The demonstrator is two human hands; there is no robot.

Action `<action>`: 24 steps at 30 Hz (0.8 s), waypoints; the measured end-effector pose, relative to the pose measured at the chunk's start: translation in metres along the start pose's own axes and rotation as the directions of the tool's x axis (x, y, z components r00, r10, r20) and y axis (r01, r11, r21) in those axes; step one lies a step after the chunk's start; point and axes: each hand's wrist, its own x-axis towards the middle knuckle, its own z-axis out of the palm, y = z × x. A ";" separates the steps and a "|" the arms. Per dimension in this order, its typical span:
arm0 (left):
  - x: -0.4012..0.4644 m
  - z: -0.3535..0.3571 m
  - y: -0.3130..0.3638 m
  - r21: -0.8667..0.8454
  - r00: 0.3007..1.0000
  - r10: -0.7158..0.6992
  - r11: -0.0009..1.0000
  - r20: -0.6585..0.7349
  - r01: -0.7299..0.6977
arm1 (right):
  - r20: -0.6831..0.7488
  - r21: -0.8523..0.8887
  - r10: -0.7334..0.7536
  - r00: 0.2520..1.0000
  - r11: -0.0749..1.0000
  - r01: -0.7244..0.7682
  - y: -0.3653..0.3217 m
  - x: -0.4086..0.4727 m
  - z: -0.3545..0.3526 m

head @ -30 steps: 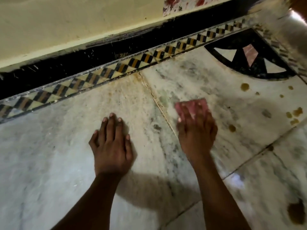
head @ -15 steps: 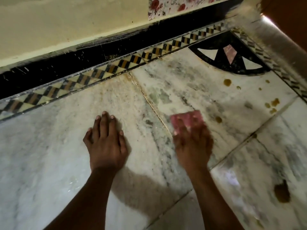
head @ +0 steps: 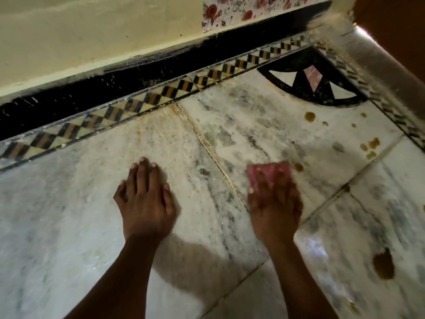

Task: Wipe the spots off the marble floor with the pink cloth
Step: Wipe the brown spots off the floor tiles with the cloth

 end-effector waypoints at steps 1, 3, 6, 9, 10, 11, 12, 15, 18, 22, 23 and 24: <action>0.000 0.002 0.000 0.001 1.000 0.000 1.000 -0.001 0.000 | -0.001 0.053 0.148 0.989 0.988 -0.148 0.002 0.018 -0.004; -0.001 0.004 0.000 0.004 1.000 0.002 1.000 0.002 -0.002 | -0.029 0.192 0.313 0.949 0.934 -0.303 -0.019 0.061 -0.014; 0.000 0.002 0.000 -0.002 1.000 0.002 1.000 -0.003 -0.002 | 0.024 0.151 0.160 0.987 0.975 -0.162 -0.067 0.088 -0.014; -0.001 -0.003 0.002 -0.013 1.000 0.010 1.000 -0.004 -0.010 | -0.019 0.012 -0.187 0.982 0.982 0.187 -0.077 0.037 0.007; 0.000 -0.003 0.003 -0.014 1.000 0.005 1.000 -0.005 -0.005 | -0.039 -0.022 -0.268 0.963 0.963 0.267 -0.067 0.012 0.013; 0.000 -0.003 0.002 -0.010 1.000 -0.001 1.000 -0.010 0.001 | -0.058 -0.028 -0.306 0.950 0.952 0.305 -0.055 -0.015 0.017; -0.001 -0.001 0.003 -0.014 1.000 -0.005 1.000 -0.011 0.005 | -0.078 -0.038 -0.307 0.948 0.952 0.305 -0.035 -0.033 0.019; 0.000 0.001 0.002 -0.014 1.000 0.000 1.000 -0.019 0.000 | -0.111 0.011 0.017 0.994 1.000 -0.016 0.010 -0.037 0.014; -0.001 0.003 0.001 -0.014 1.000 0.001 1.000 -0.010 -0.001 | -0.207 0.196 0.366 0.907 0.924 -0.328 -0.010 0.011 0.009; -0.001 0.003 -0.001 -0.023 0.999 0.032 0.999 0.012 -0.031 | -0.055 0.123 0.127 0.990 0.985 -0.120 -0.061 0.043 0.005; -0.001 0.003 -0.001 -0.030 0.999 0.037 0.999 0.014 -0.037 | -0.049 0.061 -0.002 0.999 0.998 0.005 -0.062 0.030 0.007; -0.002 0.002 -0.002 -0.035 0.999 0.037 0.999 0.016 -0.037 | -0.051 0.010 -0.128 0.990 0.992 0.128 -0.057 0.010 0.013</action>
